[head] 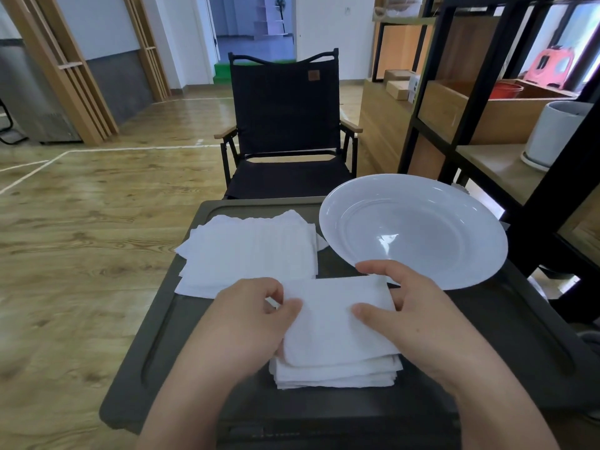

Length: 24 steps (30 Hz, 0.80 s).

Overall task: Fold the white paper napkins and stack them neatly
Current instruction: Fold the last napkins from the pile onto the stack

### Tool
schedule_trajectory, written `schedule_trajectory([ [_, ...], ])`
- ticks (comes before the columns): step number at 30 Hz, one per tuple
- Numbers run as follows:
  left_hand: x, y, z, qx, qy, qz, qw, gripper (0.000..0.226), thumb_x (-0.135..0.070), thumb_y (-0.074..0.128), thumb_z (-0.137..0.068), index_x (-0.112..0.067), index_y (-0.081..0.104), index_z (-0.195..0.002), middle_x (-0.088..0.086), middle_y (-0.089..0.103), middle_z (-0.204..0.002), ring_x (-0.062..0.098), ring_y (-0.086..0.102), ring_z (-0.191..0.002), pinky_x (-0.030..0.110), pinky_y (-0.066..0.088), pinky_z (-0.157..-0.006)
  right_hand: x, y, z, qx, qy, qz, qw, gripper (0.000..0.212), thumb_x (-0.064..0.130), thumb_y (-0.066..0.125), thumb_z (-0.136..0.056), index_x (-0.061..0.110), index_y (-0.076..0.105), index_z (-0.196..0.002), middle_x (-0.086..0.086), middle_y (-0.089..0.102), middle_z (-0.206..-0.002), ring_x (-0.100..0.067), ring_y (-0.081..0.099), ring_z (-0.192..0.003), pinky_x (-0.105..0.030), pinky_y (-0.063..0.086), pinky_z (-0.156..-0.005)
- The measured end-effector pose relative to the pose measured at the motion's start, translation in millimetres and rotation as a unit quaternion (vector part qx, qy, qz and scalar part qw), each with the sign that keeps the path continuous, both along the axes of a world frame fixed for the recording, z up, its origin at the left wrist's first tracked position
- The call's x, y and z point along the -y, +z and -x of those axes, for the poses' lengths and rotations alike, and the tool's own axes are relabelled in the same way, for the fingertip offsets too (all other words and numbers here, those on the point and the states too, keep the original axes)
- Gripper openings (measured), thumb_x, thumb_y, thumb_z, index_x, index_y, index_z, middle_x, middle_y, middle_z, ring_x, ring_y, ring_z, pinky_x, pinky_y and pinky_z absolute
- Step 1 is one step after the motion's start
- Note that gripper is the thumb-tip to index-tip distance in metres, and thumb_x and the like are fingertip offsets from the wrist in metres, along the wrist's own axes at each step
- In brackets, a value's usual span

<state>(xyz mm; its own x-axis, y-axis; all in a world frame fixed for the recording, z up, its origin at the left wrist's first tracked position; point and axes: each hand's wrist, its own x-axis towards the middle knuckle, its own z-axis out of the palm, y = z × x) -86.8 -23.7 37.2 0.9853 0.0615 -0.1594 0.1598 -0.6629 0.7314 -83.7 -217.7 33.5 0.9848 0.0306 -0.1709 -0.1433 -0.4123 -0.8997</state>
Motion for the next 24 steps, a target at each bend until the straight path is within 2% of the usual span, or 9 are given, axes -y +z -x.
schedule_trajectory([
  [3, -4, 2, 2, 0.003, 0.019, -0.033, 0.999, 0.029, -0.043, 0.059, -0.088, -0.022, 0.060, -0.068, -0.004, 0.068, -0.054, 0.010, 0.065, -0.056, 0.026, 0.047, -0.058, 1, 1, 1, -0.007, -0.002, -0.001, 1.000, 0.042, 0.025, 0.072, -0.084, 0.046, 0.055, -0.115, 0.007, 0.075, -0.090, -0.005, 0.071, -0.079, -0.017, 0.055, -0.065],
  [5, -7, 2, 1, 0.001, 0.035, -0.056, 0.998, 0.029, -0.048, 0.061, -0.085, -0.023, 0.061, -0.070, -0.005, 0.070, -0.059, 0.008, 0.065, -0.059, 0.025, 0.046, -0.057, 1, 1, 1, -0.001, -0.021, 0.043, 0.999, 0.039, 0.030, 0.073, -0.082, 0.048, 0.054, -0.111, 0.006, 0.072, -0.077, -0.006, 0.068, -0.072, -0.014, 0.051, -0.055],
  [9, -22, -10, -10, 0.072, 0.153, -0.113, 0.979, 0.025, -0.048, 0.062, -0.085, -0.028, 0.053, -0.097, -0.011, 0.065, -0.076, 0.006, 0.060, -0.073, 0.028, 0.041, -0.058, 6, 2, 1, 0.098, -0.158, 0.104, 0.977, 0.014, 0.036, 0.072, -0.082, 0.035, 0.066, -0.094, 0.001, 0.061, -0.060, -0.008, 0.059, -0.058, -0.020, 0.039, -0.051],
  [12, -33, -25, -22, 0.145, 0.169, -0.117, 0.968, 0.035, -0.030, 0.062, -0.088, -0.032, 0.043, -0.117, -0.014, 0.064, -0.100, 0.010, 0.059, -0.090, 0.030, 0.042, -0.068, 11, 10, 3, 0.151, -0.203, 0.086, 0.964, 0.003, 0.032, 0.068, -0.085, 0.030, 0.068, -0.082, 0.002, 0.053, -0.052, -0.010, 0.051, -0.048, -0.023, 0.036, -0.049],
  [16, -29, -46, -38, 0.163, 0.054, -0.145, 0.974, 0.070, -0.016, 0.059, -0.088, -0.036, 0.025, -0.146, -0.009, 0.046, -0.140, 0.015, 0.043, -0.129, 0.032, 0.040, -0.096, 6, 12, 4, 0.149, -0.186, 0.041, 0.970, 0.007, 0.030, 0.067, -0.085, 0.030, 0.068, -0.078, 0.008, 0.048, -0.043, -0.004, 0.046, -0.040, -0.021, 0.034, -0.049],
  [18, -27, -52, -42, 0.139, 0.033, -0.160, 0.977, 0.071, -0.019, 0.054, -0.092, -0.031, 0.017, -0.151, -0.006, 0.045, -0.143, 0.019, 0.043, -0.130, 0.034, 0.034, -0.105, 4, 11, 4, 0.144, -0.173, 0.033, 0.974, 0.008, 0.030, 0.067, -0.086, 0.030, 0.068, -0.079, 0.008, 0.047, -0.043, -0.004, 0.045, -0.040, -0.020, 0.034, -0.049],
  [20, -28, -56, -45, 0.138, 0.048, -0.201, 0.969, 0.068, -0.023, 0.051, -0.094, -0.027, 0.016, -0.152, -0.008, 0.049, -0.141, 0.019, 0.047, -0.127, 0.034, 0.030, -0.107, 3, 10, 3, 0.146, -0.165, 0.025, 0.975, 0.010, 0.030, 0.067, -0.086, 0.031, 0.067, -0.077, 0.007, 0.046, -0.043, -0.005, 0.044, -0.040, -0.020, 0.035, -0.049],
  [22, -27, -58, -48, 0.169, 0.066, -0.235, 0.955, 0.061, -0.026, 0.051, -0.094, -0.028, 0.025, -0.149, -0.008, 0.057, -0.131, 0.018, 0.052, -0.119, 0.035, 0.031, -0.104, 2, 10, 3, 0.148, -0.161, 0.018, 0.976, 0.012, 0.029, 0.066, -0.086, 0.031, 0.067, -0.075, 0.006, 0.046, -0.043, -0.006, 0.043, -0.040, -0.021, 0.036, -0.050],
  [24, -27, -58, -49, 0.192, 0.071, -0.234, 0.951, 0.047, -0.024, 0.051, -0.094, -0.029, 0.045, -0.140, -0.007, 0.063, -0.122, 0.019, 0.055, -0.114, 0.034, 0.036, -0.098, 3, 9, 3, 0.147, -0.156, 0.015, 0.977, 0.012, 0.029, 0.066, -0.087, 0.031, 0.067, -0.075, 0.006, 0.046, -0.043, -0.006, 0.042, -0.040, -0.021, 0.035, -0.051],
])
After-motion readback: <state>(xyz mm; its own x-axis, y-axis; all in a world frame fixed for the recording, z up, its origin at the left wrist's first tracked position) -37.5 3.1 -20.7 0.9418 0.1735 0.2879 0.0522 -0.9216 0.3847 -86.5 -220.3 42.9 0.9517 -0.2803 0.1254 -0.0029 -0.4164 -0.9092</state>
